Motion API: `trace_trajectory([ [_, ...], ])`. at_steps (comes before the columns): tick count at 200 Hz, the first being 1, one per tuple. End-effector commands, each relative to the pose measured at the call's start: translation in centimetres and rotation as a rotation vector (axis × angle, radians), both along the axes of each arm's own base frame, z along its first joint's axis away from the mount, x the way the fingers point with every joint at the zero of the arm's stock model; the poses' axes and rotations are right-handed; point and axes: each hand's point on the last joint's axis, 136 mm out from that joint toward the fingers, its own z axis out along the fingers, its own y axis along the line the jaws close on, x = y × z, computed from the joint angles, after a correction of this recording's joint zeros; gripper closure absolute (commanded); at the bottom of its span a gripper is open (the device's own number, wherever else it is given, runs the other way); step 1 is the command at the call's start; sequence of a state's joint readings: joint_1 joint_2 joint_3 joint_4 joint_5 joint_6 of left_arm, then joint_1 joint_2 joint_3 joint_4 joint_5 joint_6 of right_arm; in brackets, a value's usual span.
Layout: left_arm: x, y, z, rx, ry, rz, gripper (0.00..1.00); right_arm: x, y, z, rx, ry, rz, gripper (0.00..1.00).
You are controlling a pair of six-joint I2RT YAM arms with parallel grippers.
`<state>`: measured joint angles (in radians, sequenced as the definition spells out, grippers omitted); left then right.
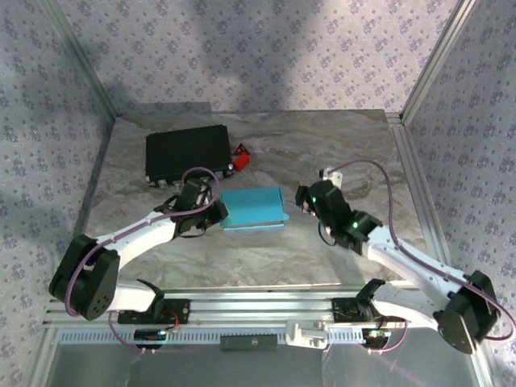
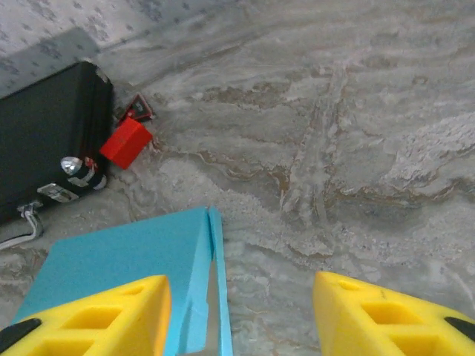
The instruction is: Fold the paper box
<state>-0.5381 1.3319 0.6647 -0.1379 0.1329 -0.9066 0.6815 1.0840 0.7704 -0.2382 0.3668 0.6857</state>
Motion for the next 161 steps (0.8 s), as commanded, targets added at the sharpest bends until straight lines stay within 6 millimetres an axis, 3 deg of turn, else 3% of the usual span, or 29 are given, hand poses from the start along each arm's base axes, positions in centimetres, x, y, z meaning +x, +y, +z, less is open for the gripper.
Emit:
trace_trajectory([
  [1, 0.0, 0.1, -0.2, 0.033, 0.018, -0.004, 0.76, -0.7, 2.2, -3.4, 0.040, 0.247, 0.123, 0.48],
  [31, 0.0, 0.0, -0.3, 0.032, 0.019, -0.004, 0.76, 0.2, 4.6, -5.0, 0.051, 0.341, 0.195, 0.50],
  [82, 0.0, -0.2, -0.2, 0.031, 0.019, -0.008, 0.76, 0.4, 6.4, -8.3, 0.066, 0.442, 0.251, 0.54],
  [161, -0.1, -0.5, -0.4, 0.021, 0.021, -0.012, 0.76, 0.3, 7.9, -10.2, 0.143, 0.492, 0.281, 0.59],
])
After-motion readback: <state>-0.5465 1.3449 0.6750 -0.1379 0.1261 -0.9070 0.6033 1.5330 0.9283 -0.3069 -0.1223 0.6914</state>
